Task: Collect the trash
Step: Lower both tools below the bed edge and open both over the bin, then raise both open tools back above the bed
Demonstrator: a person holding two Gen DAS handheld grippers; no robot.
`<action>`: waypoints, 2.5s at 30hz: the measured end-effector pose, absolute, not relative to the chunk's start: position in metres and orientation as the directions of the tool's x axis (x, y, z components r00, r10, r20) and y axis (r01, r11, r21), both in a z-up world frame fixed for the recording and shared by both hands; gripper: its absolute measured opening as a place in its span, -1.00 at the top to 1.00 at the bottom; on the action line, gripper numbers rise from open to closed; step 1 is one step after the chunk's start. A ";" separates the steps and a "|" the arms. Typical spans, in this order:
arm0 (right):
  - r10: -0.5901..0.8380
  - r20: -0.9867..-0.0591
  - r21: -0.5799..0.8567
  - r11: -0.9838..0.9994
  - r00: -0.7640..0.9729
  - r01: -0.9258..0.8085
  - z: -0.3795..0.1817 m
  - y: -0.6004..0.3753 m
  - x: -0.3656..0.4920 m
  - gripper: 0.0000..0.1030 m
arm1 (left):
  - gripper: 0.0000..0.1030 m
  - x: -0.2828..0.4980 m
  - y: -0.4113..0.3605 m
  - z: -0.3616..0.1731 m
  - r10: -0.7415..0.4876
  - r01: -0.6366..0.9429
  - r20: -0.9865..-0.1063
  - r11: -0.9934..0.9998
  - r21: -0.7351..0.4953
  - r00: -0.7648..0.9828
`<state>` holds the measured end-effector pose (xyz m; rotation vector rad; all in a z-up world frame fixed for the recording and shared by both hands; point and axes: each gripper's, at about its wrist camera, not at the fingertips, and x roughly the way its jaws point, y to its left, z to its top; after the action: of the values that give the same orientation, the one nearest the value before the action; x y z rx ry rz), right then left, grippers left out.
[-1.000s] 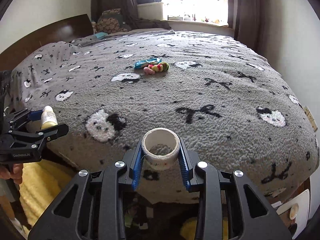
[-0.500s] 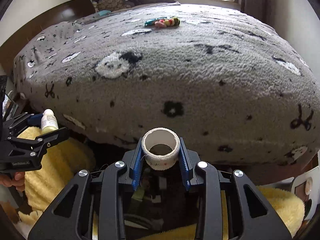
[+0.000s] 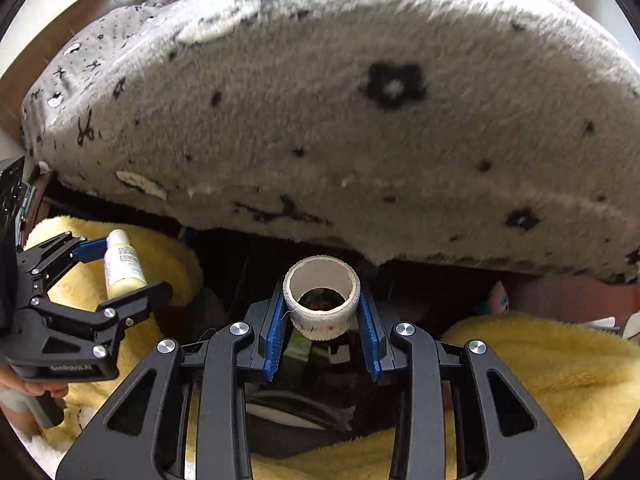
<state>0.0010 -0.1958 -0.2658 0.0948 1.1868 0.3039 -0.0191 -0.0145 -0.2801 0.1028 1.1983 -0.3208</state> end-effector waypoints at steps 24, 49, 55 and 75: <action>0.295 -0.937 0.264 0.949 0.188 -0.174 -0.315 -0.180 0.024 0.34 | -0.57 -0.007 -0.033 -0.343 -0.230 0.328 -0.966 0.927 -0.180 0.120; 0.271 -0.902 0.248 0.963 0.336 -0.109 -0.267 -0.206 0.018 -0.79 | -0.84 -0.011 -0.021 -0.283 -0.219 0.340 -0.940 0.932 -0.122 0.261; 0.260 -0.884 0.232 0.965 0.388 -0.118 -0.243 -0.214 0.019 -0.79 | -0.84 -0.006 -0.015 -0.242 -0.206 0.340 -0.908 0.937 -0.076 0.366; 0.165 -0.779 0.109 0.986 0.605 -0.129 -0.143 -0.234 0.112 -0.87 | -0.84 0.109 0.027 -0.143 -0.133 0.250 -0.789 0.968 0.027 0.600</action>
<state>0.1123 -0.2343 -0.1434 0.0432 0.9057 0.1702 0.1091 0.0273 -0.1430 0.1405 0.9005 -0.2230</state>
